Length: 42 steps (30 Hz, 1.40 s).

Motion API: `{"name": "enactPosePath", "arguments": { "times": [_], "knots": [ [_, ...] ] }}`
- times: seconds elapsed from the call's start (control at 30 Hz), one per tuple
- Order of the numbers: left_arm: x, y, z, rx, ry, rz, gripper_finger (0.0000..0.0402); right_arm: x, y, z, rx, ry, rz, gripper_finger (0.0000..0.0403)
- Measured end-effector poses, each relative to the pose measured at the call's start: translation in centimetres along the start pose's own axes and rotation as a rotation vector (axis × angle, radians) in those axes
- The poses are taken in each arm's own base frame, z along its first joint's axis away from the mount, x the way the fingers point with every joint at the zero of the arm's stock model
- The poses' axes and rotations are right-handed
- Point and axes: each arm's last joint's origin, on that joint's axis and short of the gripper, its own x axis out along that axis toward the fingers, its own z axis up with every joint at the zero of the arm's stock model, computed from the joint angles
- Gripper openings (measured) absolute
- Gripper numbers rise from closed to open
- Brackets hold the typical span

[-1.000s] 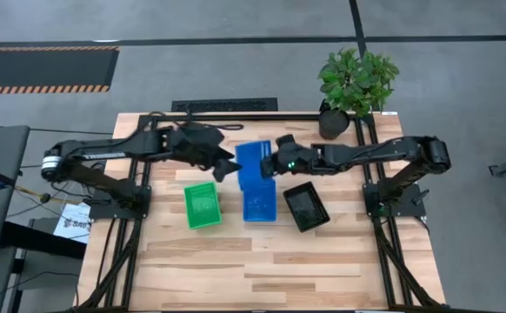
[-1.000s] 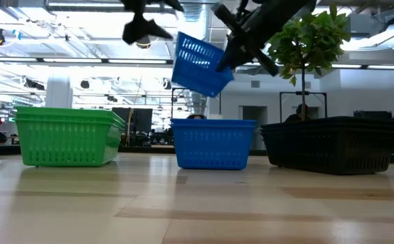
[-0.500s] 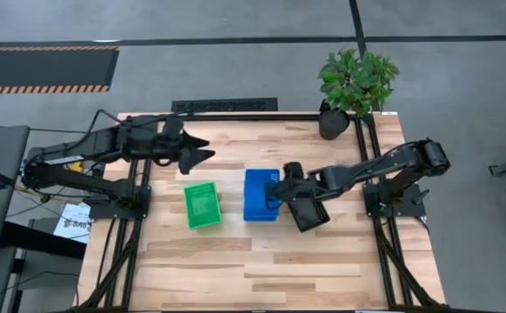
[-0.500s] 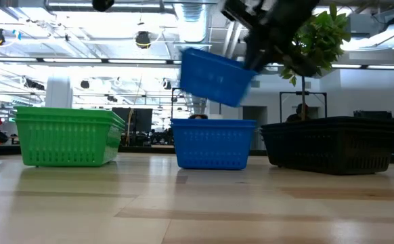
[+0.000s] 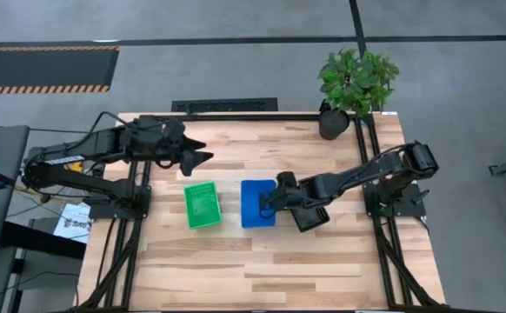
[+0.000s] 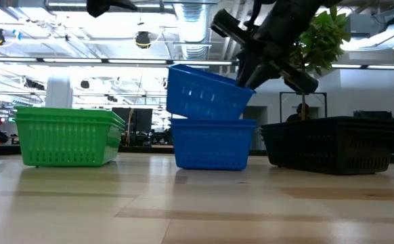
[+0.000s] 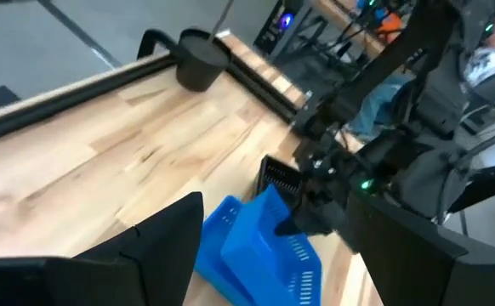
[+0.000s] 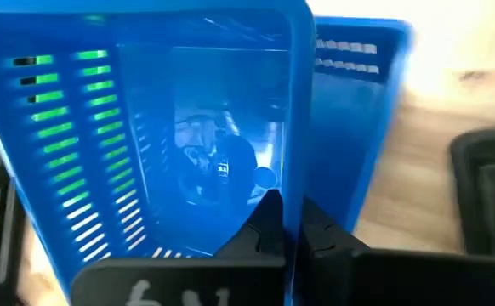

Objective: Stack baskets by color
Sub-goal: Stack the left blue bin on top of the blue bin, then return to Home Position

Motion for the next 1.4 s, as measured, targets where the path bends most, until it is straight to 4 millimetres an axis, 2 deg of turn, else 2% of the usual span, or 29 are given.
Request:
{"name": "enactPosePath", "arguments": {
  "times": [0.67, 0.87, 1.2, 1.4],
  "knots": [
    [0.1, 0.1, -0.1, -0.003, 0.009, 0.015, 0.0278, -0.2, -0.5, 0.2, 0.03, 0.079, -0.052, 0.0022],
    [0.1, 0.1, -0.1, -0.004, 0.009, 0.015, 0.0278, -0.2, -0.8, 0.2, 0.038, 0.081, -0.075, 0.006],
    [0.1, 0.1, -0.2, -0.004, 0.012, 0.017, 0.0278, -0.3, -0.8, 0.2, 0.036, 0.082, -0.084, 0.0147],
    [0.1, 0.2, -0.2, -0.003, 0.016, 0.017, 0.0278, -1.6, -0.8, 0.9, 0.032, 0.078, -0.077, 0.0163]
  ]
}}
